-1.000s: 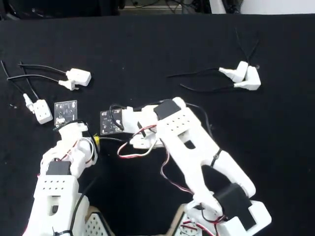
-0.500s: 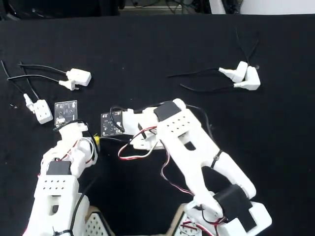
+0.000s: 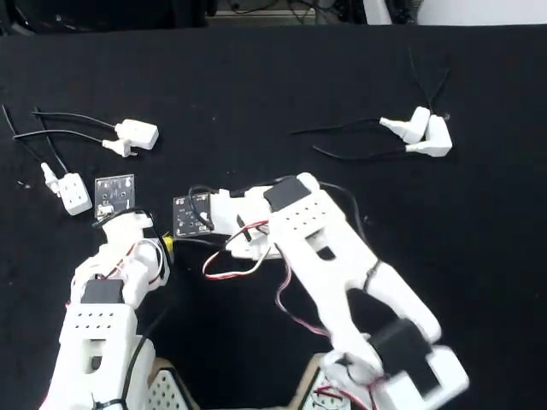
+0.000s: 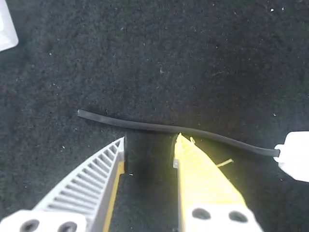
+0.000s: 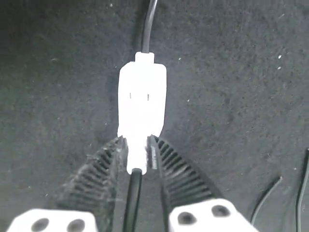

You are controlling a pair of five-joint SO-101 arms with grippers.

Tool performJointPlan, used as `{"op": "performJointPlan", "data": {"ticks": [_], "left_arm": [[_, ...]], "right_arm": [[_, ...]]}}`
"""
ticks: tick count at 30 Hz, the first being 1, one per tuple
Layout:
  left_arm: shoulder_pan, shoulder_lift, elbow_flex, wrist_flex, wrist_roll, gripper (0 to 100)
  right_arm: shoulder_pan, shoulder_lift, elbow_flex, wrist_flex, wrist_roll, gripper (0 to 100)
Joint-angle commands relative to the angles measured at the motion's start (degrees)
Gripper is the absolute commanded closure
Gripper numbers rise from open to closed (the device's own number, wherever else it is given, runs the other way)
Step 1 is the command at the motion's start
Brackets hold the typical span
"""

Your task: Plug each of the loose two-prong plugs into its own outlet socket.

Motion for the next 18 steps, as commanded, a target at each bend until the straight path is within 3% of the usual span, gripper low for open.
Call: {"op": "performJointPlan", "data": {"ticks": [1,18], "left_arm": [[-0.31,0.18,-3.56,-0.88,0.18,83],[-0.22,0.18,-4.00,-0.79,0.18,83]], "right_arm": [[-1.05,5.14,4.79,-0.44,-0.62,98.8],[-0.88,4.88,4.35,-1.05,-2.64,98.8]]}}
